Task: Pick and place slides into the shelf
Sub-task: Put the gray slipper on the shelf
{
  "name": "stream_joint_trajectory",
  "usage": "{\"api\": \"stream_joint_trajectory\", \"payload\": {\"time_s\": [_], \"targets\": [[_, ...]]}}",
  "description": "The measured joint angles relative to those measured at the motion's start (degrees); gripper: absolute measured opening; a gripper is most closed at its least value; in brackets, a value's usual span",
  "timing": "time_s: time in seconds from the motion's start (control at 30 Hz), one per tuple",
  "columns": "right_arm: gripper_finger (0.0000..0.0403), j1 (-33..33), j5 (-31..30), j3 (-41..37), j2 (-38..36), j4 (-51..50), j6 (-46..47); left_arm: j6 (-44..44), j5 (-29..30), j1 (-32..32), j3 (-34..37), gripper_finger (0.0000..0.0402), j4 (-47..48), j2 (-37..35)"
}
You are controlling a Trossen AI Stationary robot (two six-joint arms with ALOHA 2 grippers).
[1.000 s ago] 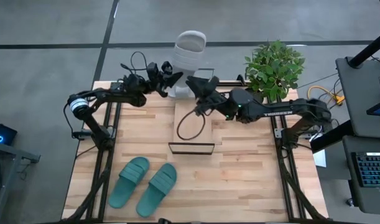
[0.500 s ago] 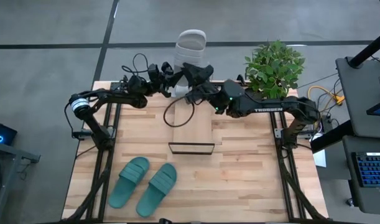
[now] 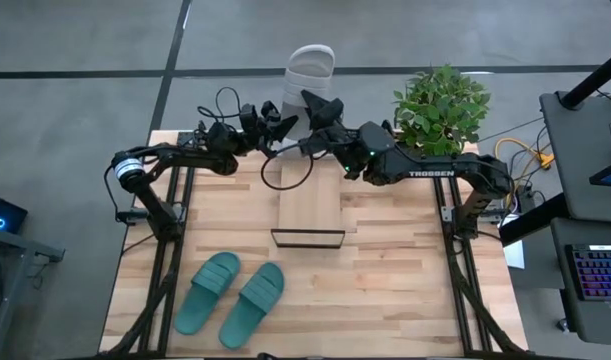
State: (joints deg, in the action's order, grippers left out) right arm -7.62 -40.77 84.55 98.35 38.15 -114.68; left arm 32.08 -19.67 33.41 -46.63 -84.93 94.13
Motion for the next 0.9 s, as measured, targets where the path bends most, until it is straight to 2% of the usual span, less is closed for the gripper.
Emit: {"api": "stream_joint_trajectory", "payload": {"time_s": [0.17,0.33,0.4,0.57,0.7,0.83,0.9], "targets": [[0.0104,-0.01,-0.20,0.15,0.02,0.22,-0.30,-1.11,0.26,-0.33,0.04,0.0035,0.45,-0.05],[0.0025,-0.01,-1.55,0.15,0.02,0.25,-0.19,-0.83,-0.17,-0.37,0.04,0.0035,0.44,-0.09],[0.0017,-0.01,-2.01,0.15,0.02,0.24,-0.13,-0.67,-1.94,-0.35,0.05,0.0053,0.52,-0.09],[0.0011,0.00,-3.18,0.06,-0.49,-0.02,3.18,-0.34,-13.61,1.23,0.06,0.0150,0.73,-0.40],[0.0010,-0.07,-3.33,-0.61,-2.44,-0.42,6.10,4.56,-24.05,4.83,0.12,0.0214,0.31,-1.52],[0.0010,-0.30,-3.42,-1.43,-5.39,-1.22,9.30,5.76,-32.83,9.00,0.58,0.0251,0.53,-3.09],[0.0010,-0.29,-3.05,-1.75,-7.11,-6.25,14.16,5.75,-36.13,10.78,0.99,0.0255,0.00,-4.62]]}}
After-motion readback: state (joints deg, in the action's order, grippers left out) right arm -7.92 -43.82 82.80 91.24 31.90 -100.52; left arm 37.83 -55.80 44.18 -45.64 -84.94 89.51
